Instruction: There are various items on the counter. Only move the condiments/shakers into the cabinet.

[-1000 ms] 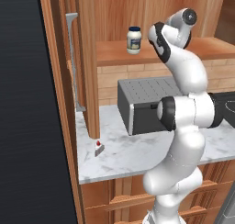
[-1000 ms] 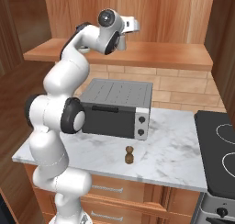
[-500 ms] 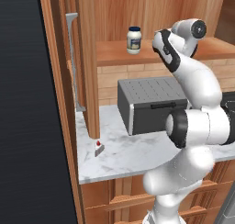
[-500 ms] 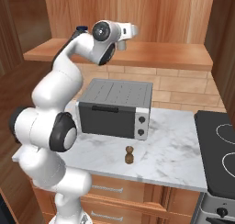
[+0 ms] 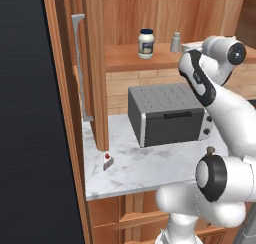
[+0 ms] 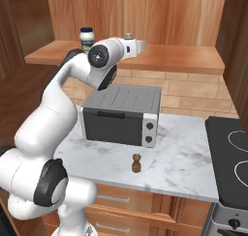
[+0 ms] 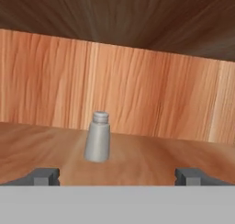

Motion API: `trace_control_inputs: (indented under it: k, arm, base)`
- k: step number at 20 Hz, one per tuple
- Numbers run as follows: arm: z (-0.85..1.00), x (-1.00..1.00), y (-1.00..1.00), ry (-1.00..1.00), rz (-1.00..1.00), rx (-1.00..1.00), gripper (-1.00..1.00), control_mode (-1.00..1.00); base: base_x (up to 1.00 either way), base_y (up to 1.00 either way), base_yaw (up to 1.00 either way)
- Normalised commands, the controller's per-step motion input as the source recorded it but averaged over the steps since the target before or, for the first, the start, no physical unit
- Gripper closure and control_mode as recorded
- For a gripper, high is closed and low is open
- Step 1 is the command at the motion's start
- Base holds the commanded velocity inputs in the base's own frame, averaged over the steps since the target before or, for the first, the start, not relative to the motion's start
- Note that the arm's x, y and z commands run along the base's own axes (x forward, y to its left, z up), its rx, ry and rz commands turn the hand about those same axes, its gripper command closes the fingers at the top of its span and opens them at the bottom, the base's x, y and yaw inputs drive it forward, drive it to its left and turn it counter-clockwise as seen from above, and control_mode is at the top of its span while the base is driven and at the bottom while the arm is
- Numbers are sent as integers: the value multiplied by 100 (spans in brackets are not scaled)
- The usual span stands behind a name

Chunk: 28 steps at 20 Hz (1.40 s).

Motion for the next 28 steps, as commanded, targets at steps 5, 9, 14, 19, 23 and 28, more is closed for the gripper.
trace_control_inputs:
  k: [5,9,14,19,23,28]
  arm:
    - [-11,-100,-17,14,-11,4,-100,-100]
    - [-36,-97,-19,30,-9,3,-100,-100]
    - [-62,-81,-34,33,-2,2,-100,-100]
    - [-61,-42,-45,15,7,0,-100,-100]
    - [-56,-1,-57,11,16,1,-100,-100]
    - [-66,0,-47,13,27,3,-100,-100]
  base:
    - [0,0,0]
    - [0,0,0]
    - [0,0,0]
    - [0,0,0]
    - [0,0,0]
    - [0,0,0]
